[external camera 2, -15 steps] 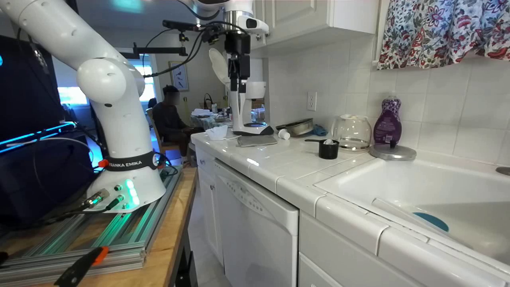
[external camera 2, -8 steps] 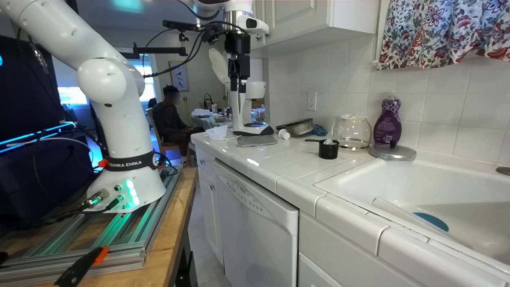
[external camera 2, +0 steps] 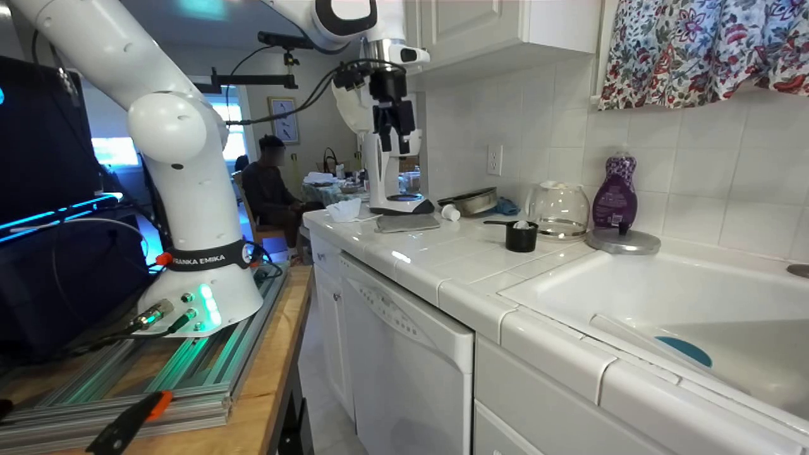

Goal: Stack up the black measuring cups

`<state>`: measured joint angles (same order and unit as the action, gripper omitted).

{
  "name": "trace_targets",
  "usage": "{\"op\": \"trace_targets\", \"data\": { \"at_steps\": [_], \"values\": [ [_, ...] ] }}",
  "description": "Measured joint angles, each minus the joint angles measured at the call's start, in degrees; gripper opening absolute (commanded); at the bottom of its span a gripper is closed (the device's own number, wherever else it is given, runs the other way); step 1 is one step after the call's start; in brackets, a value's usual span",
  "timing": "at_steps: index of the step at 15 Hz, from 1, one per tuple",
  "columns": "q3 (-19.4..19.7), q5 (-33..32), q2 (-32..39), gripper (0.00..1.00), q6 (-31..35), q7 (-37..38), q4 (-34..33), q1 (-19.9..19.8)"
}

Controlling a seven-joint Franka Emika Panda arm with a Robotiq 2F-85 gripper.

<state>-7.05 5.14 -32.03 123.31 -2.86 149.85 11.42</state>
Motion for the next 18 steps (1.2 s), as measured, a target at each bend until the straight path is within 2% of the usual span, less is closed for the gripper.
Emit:
{"op": "trace_targets", "data": {
  "at_steps": [5, 8, 11, 14, 18],
  "values": [
    [-5.2, -0.4, 10.6, 1.0, 17.1, 4.0, -1.1, 1.4],
    [-8.1, -4.7, 18.4, 1.0, 23.5, 8.6, -4.9, 0.5],
    [-10.3, -14.4, 25.4, 1.0, 25.7, 15.6, -10.4, -0.9],
    [-10.9, -24.4, 31.0, 1.0, 25.0, 22.5, -15.8, -0.7],
    [-10.9, -25.9, 34.1, 1.0, 24.2, 23.5, -18.8, -0.3]
  ]
}}
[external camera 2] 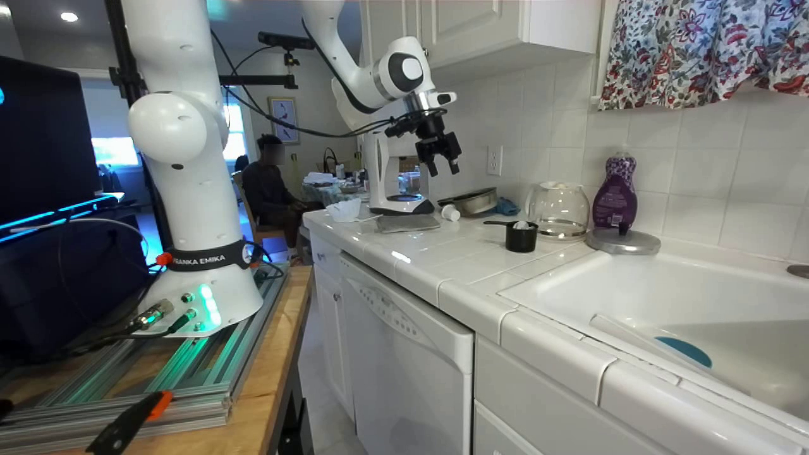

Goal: Stack up the black measuring cups

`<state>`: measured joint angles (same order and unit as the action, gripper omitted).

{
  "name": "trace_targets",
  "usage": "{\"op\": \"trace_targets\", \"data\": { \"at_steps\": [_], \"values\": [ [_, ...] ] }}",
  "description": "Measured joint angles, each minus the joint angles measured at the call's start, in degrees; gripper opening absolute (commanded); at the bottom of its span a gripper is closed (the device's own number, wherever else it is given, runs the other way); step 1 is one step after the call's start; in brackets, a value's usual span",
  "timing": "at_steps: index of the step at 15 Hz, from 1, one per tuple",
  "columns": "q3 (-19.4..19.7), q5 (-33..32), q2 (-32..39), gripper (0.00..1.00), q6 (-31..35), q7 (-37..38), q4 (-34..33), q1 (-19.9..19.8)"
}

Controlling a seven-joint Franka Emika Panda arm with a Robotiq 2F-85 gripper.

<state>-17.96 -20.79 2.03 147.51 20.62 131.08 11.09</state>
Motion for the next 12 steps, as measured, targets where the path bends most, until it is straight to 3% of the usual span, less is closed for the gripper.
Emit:
{"op": "trace_targets", "data": {
  "at_steps": [8, 12],
  "values": [
    [1.4, -0.2, 0.6, 1.0, 1.2, 0.0, -0.2, 0.9],
    [2.4, -3.3, 6.3, 1.0, 6.1, 0.0, -3.9, 2.1]
  ]
}}
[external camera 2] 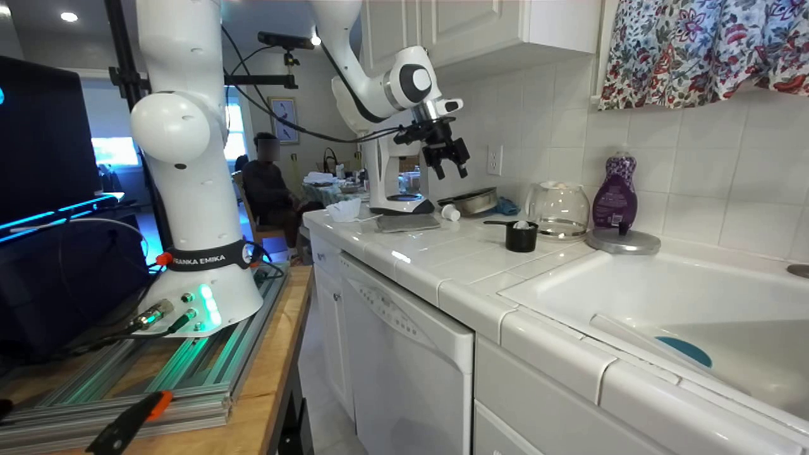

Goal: Stack up the black measuring cups

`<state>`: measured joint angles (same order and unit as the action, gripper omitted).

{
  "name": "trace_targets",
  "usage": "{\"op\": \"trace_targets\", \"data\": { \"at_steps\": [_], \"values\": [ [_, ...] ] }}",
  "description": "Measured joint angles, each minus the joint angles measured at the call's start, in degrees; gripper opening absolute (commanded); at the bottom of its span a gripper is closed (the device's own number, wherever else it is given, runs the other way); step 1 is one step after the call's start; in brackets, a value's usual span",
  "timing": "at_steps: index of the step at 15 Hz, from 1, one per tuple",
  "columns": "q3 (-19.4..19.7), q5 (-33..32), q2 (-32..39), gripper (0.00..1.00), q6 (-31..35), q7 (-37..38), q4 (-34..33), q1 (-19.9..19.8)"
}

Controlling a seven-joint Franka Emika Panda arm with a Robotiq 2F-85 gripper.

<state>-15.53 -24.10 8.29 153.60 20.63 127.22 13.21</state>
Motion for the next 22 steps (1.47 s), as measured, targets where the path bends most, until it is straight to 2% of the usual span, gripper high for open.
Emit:
{"op": "trace_targets", "data": {
  "at_steps": [3, 6, 10, 14, 16, 18, 19, 22],
  "values": [
    [0.2, -5.0, 8.4, 1.0, 2.0, 0.4, -7.4, 1.6],
    [1.8, -9.4, 17.0, 1.0, 2.0, 0.7, -16.8, 5.3],
    [8.1, -9.6, 26.4, 1.0, 1.9, -0.2, -29.0, 14.2],
    [11.3, -9.4, 33.7, 0.99, 1.4, -1.8, -39.4, 19.0],
    [12.2, -8.9, 36.5, 0.89, 1.0, -2.9, -43.4, 20.0],
    [12.8, -7.9, 38.9, 0.65, 0.7, -3.6, -46.7, 20.2],
    [13.1, -7.0, 40.0, 0.64, 0.6, -4.0, -48.1, 20.2],
    [13.6, -4.3, 42.8, 0.43, 0.0, -5.8, -51.6, 20.2]
  ]
}}
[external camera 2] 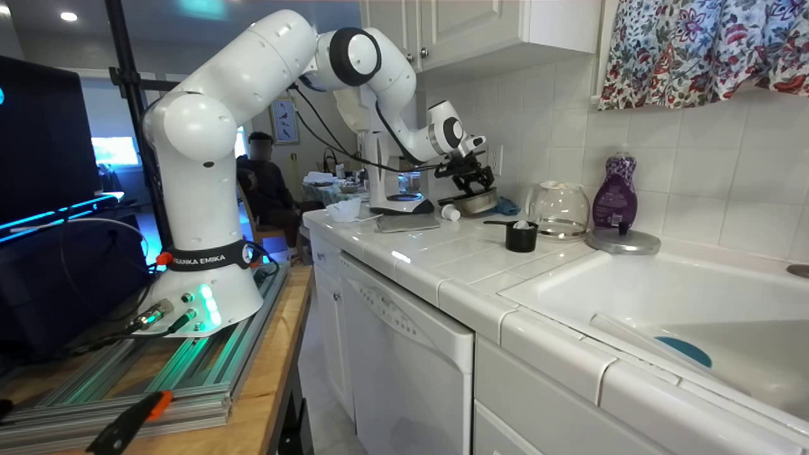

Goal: Stack up the black measuring cups

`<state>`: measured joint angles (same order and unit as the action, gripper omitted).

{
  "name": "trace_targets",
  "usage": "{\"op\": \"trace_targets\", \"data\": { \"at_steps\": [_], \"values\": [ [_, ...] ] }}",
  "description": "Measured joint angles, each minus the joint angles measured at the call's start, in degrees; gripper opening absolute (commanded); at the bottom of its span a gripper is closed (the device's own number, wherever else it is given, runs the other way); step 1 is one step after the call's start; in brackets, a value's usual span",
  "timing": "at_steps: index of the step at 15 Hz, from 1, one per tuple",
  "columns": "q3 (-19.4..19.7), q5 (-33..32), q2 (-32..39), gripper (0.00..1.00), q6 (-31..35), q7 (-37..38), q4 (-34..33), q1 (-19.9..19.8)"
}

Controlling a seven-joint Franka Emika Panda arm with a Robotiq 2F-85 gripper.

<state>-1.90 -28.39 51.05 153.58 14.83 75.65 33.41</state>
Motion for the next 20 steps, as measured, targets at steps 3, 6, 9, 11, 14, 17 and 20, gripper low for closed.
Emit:
{"op": "trace_targets", "data": {
  "at_steps": [3, 6, 9, 11, 14, 17, 20],
  "values": [
    [0.2, 1.5, 1.9, 0.2, -0.7, -1.1, -2.7, 0.1],
    [0.4, 2.2, 3.1, 0.02, -1.4, -1.7, -4.8, 0.4],
    [0.5, 2.2, 3.7, 0.0, -1.9, -1.7, -6.2, 0.8],
    [0.3, 2.2, 3.7, 0.01, -1.9, -1.7, -6.8, 0.9],
    [0.3, 2.2, 3.6, 0.01, -1.9, -1.7, -7.3, 1.1],
    [0.3, 2.2, 3.2, 0.01, -1.9, -1.5, -7.2, 1.1],
    [0.2, 2.3, 2.2, 0.01, -1.1, -1.0, -6.5, 0.9]
  ]
}}
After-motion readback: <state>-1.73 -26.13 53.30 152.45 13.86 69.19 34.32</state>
